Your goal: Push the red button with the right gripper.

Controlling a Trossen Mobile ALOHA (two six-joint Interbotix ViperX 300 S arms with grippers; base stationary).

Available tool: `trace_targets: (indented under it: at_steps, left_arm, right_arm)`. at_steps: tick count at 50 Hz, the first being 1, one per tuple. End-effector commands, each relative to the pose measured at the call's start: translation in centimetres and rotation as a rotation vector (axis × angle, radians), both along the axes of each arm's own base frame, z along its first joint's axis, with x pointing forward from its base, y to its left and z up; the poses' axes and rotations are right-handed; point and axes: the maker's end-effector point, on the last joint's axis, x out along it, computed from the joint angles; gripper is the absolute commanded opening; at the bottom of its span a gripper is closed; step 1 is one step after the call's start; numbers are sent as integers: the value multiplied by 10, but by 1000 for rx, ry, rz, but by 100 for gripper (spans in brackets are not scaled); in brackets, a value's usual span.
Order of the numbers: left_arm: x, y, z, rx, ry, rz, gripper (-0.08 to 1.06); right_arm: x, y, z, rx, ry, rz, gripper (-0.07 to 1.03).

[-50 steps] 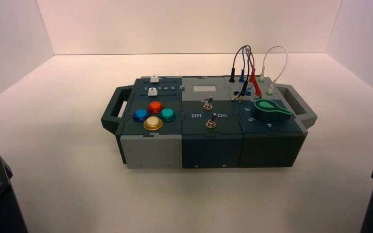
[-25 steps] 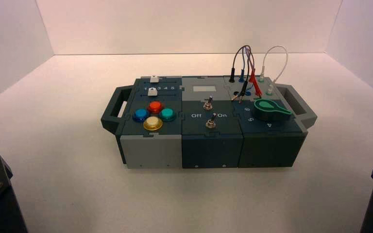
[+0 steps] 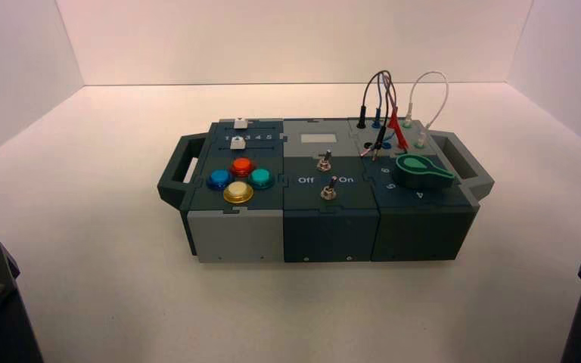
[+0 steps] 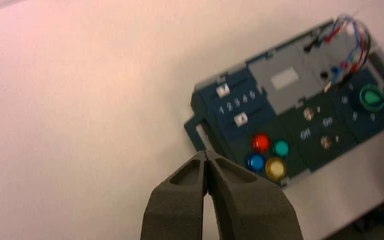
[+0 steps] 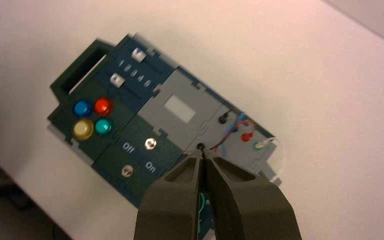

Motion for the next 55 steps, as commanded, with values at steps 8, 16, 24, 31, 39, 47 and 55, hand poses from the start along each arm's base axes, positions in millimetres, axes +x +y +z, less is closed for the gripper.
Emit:
trace_targets:
  at_steps: [8, 16, 24, 31, 39, 47, 55]
  left_arm:
    - [-9, -8, 12, 3, 32, -99, -3]
    - [-25, -21, 10, -50, 100, -175, -3]
    - [-32, -21, 5, -48, 140, -190, -3]
    - [-34, -19, 2, -39, 161, -192, -3]
    - [-33, -17, -7, -21, 188, -187, -3]
    - [-33, -14, -18, -13, 213, -171, -3]
    - [-34, -13, -21, -14, 219, -167, -3]
  right_arm:
    - [-1, 26, -1, -36, 18, 99, -2]
    - [-2, 41, -9, -50, 46, 162, -2]
    - [-3, 58, -20, -50, 96, 248, -2]
    - [0, 67, -30, -53, 135, 261, -2]
    - [3, 79, -42, -73, 147, 289, -2]
    - [0, 100, -55, -105, 164, 357, -2]
    - [1, 122, -71, -114, 173, 386, -2]
